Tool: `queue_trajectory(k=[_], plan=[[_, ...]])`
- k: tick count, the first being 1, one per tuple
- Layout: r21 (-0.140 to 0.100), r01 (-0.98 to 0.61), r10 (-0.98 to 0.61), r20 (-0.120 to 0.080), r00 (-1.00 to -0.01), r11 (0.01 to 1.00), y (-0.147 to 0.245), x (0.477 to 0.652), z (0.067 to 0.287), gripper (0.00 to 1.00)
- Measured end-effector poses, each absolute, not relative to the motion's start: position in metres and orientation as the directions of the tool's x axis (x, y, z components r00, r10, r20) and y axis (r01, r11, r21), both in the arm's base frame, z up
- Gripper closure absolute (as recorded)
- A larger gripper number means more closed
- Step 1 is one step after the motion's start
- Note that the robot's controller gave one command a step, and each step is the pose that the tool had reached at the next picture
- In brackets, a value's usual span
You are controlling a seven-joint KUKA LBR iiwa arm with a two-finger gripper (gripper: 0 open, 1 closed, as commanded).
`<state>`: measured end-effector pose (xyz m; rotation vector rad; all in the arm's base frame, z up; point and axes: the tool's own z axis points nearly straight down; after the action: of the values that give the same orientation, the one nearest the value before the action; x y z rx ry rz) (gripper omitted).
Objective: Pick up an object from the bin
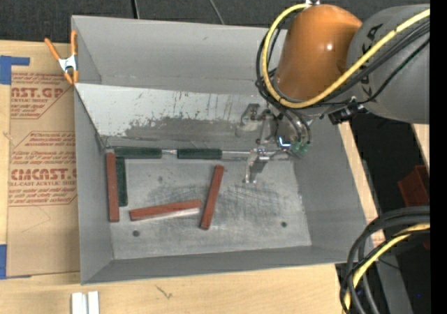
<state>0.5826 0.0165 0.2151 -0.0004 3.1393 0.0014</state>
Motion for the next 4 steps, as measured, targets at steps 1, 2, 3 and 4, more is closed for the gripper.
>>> queue_trajectory(k=[1, 2, 3, 4], plan=[[0.001, 0.000, 0.000, -0.002, -1.000, 1.000, 0.017, 0.583, 0.215, 0.00], [-0.001, -0.082, -0.082, -0.007, -0.997, 0.997, 0.032, 0.587, 0.170, 0.00], [0.001, -0.276, -0.276, -0.001, -0.961, 0.961, 0.058, 0.557, 0.088, 0.00], [-0.003, -0.370, -0.370, -0.014, -0.929, 0.929, 0.086, 0.567, 0.078, 1.00]])
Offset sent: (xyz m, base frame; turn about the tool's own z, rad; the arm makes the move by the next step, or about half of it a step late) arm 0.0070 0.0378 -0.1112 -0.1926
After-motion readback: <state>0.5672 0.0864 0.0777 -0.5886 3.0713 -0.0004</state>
